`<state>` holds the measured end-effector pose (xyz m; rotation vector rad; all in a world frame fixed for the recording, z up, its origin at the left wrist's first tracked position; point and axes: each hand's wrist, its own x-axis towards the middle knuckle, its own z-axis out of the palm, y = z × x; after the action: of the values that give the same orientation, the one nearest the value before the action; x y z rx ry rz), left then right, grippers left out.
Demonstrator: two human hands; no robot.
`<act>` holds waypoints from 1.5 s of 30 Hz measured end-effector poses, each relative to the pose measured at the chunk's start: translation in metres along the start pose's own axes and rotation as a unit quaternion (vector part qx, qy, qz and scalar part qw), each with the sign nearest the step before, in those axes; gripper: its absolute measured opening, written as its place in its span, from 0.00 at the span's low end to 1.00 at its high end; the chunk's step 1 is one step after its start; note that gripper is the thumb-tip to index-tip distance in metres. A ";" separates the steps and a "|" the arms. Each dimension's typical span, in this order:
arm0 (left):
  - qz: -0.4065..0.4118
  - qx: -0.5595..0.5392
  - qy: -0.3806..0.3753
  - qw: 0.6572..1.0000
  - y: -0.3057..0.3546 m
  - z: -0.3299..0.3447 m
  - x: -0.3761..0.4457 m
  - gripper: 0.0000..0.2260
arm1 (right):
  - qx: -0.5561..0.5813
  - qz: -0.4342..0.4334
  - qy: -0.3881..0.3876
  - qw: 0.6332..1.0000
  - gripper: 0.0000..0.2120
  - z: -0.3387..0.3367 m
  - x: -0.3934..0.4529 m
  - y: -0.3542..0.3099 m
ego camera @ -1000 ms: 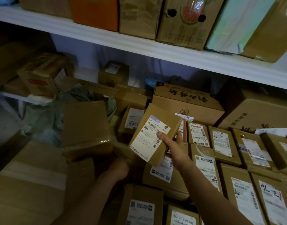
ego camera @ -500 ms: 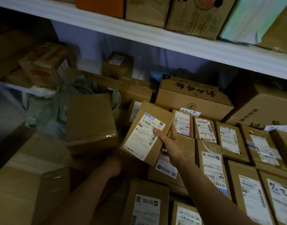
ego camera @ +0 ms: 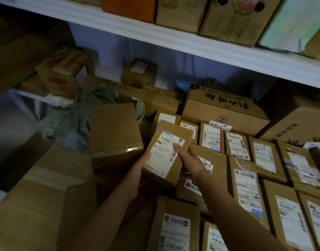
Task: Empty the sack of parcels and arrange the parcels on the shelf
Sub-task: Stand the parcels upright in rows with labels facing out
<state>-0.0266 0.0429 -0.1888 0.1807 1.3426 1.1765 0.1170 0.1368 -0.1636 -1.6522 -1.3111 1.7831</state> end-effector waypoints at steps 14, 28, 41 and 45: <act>0.034 0.207 0.039 0.977 -0.009 -0.004 -0.001 0.16 | -0.317 -0.025 0.100 0.943 0.16 0.011 0.008 0.023; 0.041 0.198 0.080 0.976 -0.010 0.010 0.003 0.18 | -0.339 -0.048 0.090 0.935 0.11 0.004 0.014 0.026; 0.043 0.294 0.117 0.948 -0.032 0.010 0.012 0.20 | -0.463 -0.084 0.082 0.878 0.24 0.003 0.018 0.048; 0.050 0.310 0.145 0.938 -0.032 0.015 0.011 0.23 | -0.441 -0.106 0.080 0.888 0.20 -0.001 0.017 0.046</act>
<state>0.0008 0.0436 -0.2136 0.5500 1.9622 0.8457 0.1285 0.1280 -0.2107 -1.8881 -2.3071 0.9027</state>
